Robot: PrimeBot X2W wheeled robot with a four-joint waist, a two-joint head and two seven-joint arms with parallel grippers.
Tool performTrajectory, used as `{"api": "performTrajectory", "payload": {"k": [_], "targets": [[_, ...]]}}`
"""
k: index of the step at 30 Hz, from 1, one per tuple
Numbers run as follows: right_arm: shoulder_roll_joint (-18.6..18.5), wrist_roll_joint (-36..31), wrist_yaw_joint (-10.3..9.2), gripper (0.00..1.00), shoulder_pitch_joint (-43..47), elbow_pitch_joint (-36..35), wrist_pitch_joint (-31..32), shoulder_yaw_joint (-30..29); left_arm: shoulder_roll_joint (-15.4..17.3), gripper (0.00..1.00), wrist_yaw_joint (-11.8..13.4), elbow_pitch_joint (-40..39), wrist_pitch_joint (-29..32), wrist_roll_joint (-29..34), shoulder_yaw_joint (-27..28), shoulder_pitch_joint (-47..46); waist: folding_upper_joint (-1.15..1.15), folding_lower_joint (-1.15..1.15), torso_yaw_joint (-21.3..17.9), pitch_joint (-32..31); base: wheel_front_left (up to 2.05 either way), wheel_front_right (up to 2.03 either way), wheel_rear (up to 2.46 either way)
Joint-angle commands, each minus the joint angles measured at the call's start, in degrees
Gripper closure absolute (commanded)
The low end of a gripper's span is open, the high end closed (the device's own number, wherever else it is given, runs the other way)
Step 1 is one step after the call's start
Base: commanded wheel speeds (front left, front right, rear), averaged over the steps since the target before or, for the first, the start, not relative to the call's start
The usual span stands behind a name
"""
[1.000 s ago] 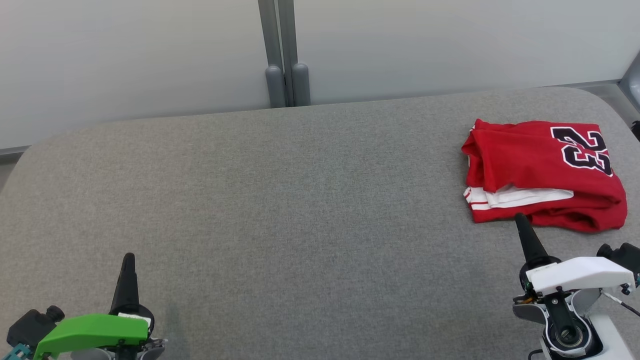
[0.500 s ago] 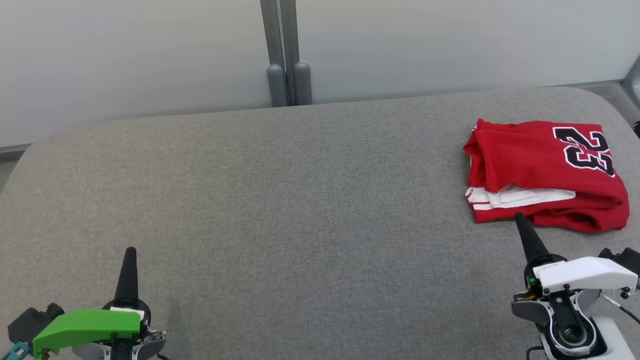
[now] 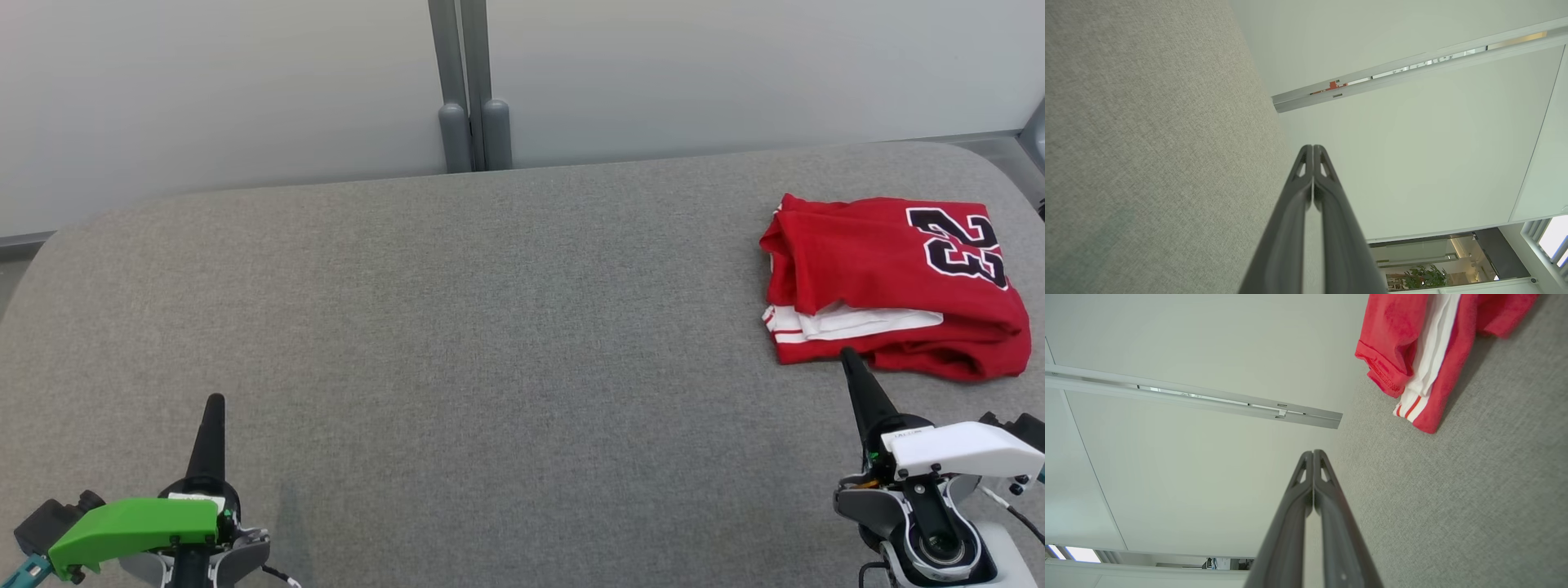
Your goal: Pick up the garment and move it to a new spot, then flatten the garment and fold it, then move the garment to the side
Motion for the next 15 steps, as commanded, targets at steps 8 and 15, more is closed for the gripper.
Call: {"api": "performTrajectory", "payload": {"k": [8,15], "targets": [[0.54,3.70,0.01,1.00,0.65,-0.81,1.17,-1.14,0.01,1.00,-0.43,-0.11,1.16,-4.39,0.56,-1.62,0.00,0.00,0.15,0.08,0.00,0.00,0.00],[1.09,6.06,0.01,1.00,0.70,-0.97,1.99,-1.78,-0.09,1.00,-0.43,-0.05,1.92,-7.02,0.72,-1.92,0.00,0.00,0.27,0.14,0.00,0.00,0.00]]}}
